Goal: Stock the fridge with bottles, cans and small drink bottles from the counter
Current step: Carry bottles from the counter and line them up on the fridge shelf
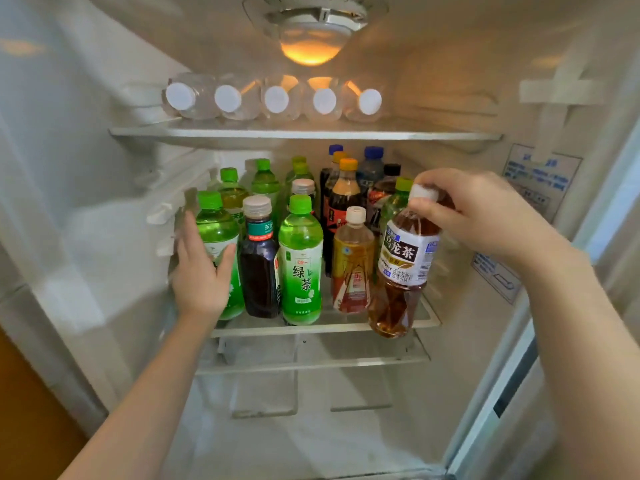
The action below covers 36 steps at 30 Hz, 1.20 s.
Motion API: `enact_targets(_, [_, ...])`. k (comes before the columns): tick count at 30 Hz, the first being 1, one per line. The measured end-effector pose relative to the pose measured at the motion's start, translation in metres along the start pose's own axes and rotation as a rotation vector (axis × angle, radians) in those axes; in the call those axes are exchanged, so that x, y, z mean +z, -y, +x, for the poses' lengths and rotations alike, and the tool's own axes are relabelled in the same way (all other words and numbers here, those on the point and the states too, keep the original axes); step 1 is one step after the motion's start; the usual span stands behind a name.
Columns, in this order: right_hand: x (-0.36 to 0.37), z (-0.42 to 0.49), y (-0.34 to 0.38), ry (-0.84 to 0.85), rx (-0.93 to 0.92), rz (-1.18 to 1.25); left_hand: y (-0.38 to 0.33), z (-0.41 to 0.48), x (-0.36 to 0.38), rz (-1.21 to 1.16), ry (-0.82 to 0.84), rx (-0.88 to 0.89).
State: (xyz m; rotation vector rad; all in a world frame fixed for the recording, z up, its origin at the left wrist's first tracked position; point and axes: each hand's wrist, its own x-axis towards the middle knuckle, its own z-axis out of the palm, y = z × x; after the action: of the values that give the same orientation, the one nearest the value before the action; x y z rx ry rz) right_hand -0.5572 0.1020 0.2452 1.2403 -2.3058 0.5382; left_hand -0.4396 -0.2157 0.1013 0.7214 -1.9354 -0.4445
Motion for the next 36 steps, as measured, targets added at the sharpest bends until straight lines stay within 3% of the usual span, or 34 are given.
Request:
enact_targets(8, [0.022, 0.01, -0.03, 0.066, 0.101, -0.117, 0.003, -0.006, 0.009, -0.025, -0.057, -0.024])
enact_targets(17, [0.062, -0.003, -0.023, -0.139, 0.254, 0.048, 0.002, -0.007, 0.008, -0.028, -0.056, -0.029])
enact_targets(22, [0.095, -0.021, -0.017, -0.094, 0.483, 0.444, 0.006, -0.007, 0.009, -0.036, -0.071, -0.016])
enact_targets(27, [0.145, -0.044, -0.013, -0.008, 0.683, 0.417, 0.009, -0.007, 0.012, -0.025, -0.087, -0.023])
enact_targets(36, [0.178, -0.055, -0.023, -0.232, 0.773, 0.481, 0.016, -0.009, 0.018, -0.036, -0.143, 0.025])
